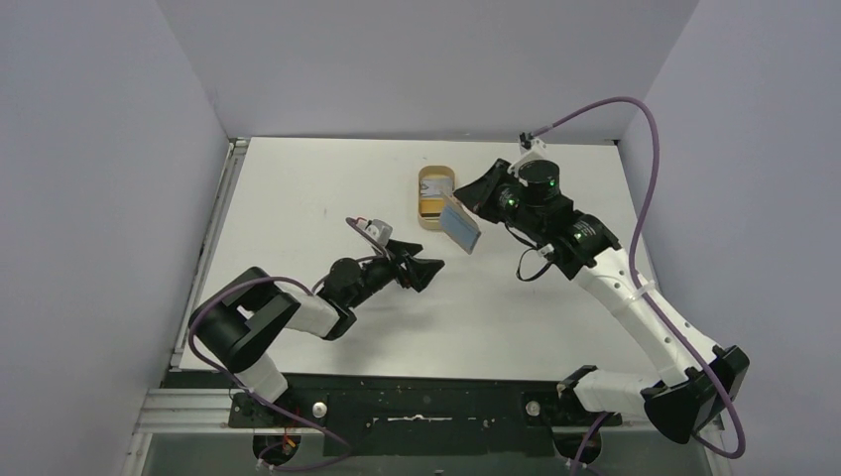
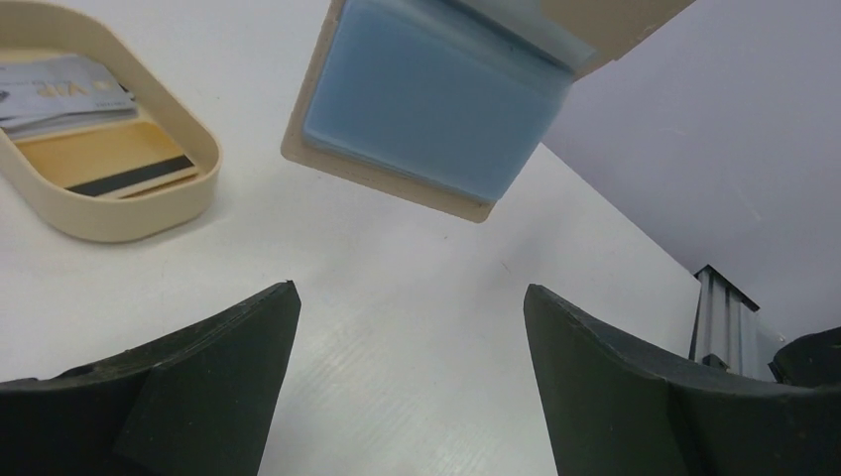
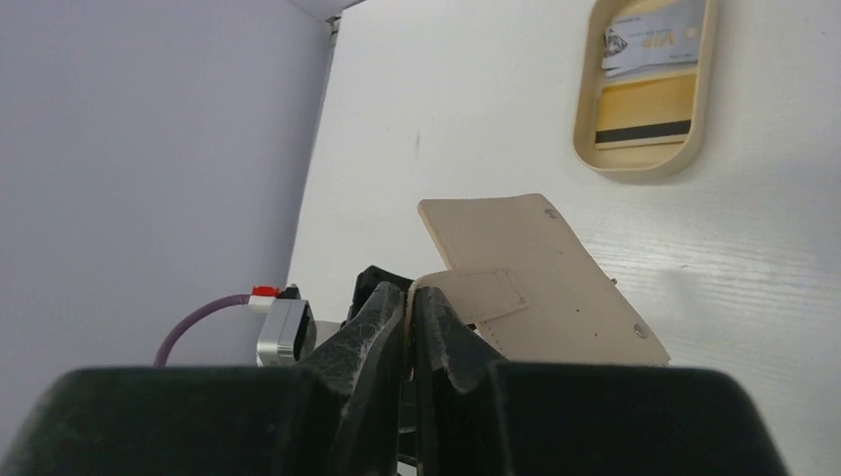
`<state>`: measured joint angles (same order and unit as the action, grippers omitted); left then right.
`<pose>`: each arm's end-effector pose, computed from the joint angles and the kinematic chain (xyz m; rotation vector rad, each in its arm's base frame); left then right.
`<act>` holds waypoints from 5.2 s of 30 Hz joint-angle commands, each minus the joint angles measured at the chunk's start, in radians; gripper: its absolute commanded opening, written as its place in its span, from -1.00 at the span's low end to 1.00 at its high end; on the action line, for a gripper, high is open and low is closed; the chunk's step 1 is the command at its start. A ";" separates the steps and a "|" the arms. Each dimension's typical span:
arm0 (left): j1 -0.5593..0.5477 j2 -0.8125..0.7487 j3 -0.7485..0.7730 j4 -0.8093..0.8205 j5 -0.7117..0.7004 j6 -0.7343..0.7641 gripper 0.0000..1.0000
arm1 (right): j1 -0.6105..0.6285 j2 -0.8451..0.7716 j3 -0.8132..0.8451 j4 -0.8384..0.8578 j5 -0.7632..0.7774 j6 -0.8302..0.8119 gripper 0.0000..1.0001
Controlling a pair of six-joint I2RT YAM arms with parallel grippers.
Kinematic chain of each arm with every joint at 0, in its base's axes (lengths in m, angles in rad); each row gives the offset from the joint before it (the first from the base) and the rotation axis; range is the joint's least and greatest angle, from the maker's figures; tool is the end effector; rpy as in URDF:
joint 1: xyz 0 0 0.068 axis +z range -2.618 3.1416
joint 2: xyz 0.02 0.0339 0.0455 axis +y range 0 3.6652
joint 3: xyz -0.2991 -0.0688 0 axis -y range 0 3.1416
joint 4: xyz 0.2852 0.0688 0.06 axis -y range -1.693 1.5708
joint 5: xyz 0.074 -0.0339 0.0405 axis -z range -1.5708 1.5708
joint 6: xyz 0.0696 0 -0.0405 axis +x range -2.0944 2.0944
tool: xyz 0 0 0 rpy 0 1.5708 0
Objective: Take the credit cards out of the card holder
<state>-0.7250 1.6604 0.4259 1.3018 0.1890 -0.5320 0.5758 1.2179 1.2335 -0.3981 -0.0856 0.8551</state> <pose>0.2455 -0.2350 0.1715 0.3174 1.5858 -1.1353 0.2768 0.1868 0.4051 0.2316 2.0834 0.9963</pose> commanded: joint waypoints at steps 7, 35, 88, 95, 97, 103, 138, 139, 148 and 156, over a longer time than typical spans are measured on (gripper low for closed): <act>0.006 -0.070 0.097 0.100 -0.068 0.032 0.68 | 0.006 -0.002 0.154 0.056 -0.062 0.025 -1.00; 0.119 -0.105 0.226 0.099 0.097 -0.471 0.70 | 0.049 0.071 0.361 0.096 -0.122 0.013 -1.00; 0.145 -0.079 0.296 0.099 0.004 -0.832 -1.00 | 0.071 0.063 0.324 0.137 -0.141 -0.022 -1.00; 0.166 -0.104 0.220 0.099 0.007 -0.821 -1.00 | 0.070 0.037 0.287 0.125 -0.106 -0.051 -1.00; 0.178 -0.114 0.182 0.099 0.035 -0.812 -1.00 | 0.070 0.020 0.253 0.123 -0.089 -0.063 -1.00; 0.232 -0.143 0.020 0.092 0.107 -0.805 -1.00 | 0.061 -0.026 0.049 0.133 -0.045 -0.074 -1.00; 0.443 -0.649 0.071 -1.166 0.031 -0.304 0.94 | -0.142 0.197 -0.631 0.542 -0.126 -0.015 -1.00; 0.444 -0.643 0.076 -1.169 0.031 -0.299 0.94 | -0.152 0.205 -0.644 0.544 -0.129 -0.023 -1.00; 0.441 -0.610 0.092 -1.174 0.077 -0.262 0.94 | -0.190 0.190 -0.621 0.411 -0.078 -0.154 0.11; 0.388 -0.557 0.099 -1.110 0.183 -0.262 0.94 | -0.194 0.272 -0.683 0.617 -0.195 -0.103 0.46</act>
<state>-0.2977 1.0817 0.4744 0.1005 0.2829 -0.8070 0.3866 1.4441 0.5793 0.0574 -0.2222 0.7361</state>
